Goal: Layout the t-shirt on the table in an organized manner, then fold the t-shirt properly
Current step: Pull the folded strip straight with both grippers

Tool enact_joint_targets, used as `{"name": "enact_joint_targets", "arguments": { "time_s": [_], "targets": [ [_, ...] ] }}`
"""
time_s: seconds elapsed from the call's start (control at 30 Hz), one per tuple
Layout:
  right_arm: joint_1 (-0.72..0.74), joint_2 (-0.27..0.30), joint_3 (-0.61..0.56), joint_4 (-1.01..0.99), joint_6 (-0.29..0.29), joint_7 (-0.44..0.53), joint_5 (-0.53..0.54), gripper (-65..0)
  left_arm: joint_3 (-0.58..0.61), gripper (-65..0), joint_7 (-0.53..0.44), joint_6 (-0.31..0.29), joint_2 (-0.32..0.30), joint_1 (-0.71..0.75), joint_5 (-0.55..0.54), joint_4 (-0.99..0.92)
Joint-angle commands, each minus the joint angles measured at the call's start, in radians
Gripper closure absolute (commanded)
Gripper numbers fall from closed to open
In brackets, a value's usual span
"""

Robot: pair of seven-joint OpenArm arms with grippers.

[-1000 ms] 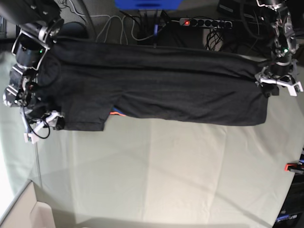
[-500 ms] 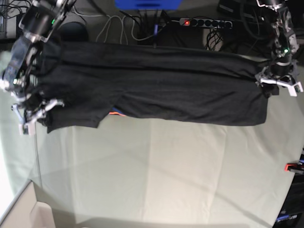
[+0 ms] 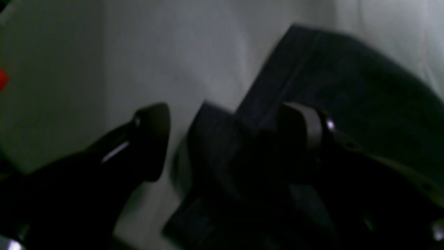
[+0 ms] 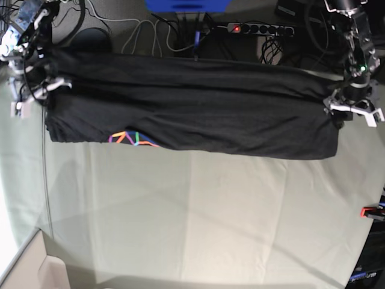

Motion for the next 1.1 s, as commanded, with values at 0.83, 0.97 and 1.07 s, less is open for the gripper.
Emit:
{"name": "enact_joint_targets", "arguments": {
  "time_s": [0.83, 0.97, 1.07],
  "targets": [
    [0.005, 0.019, 0.001, -0.111, -0.002, 0.031, 0.02, -33.4, 0.066, -46.7, -0.025, -0.079, -0.01, -0.127, -0.003, -0.21],
    [-0.007, 0.019, -0.004, -0.108, -0.002, 0.031, 0.023, -33.4, 0.066, -46.4, -0.028, -0.085, -0.011, -0.129, -0.01, -0.267],
    [-0.003, 0.019, -0.004, -0.109, -0.002, 0.031, 0.021, -33.4, 0.066, -46.1, -0.025, -0.087, -0.01, -0.129, -0.007, -0.278]
  ]
}}
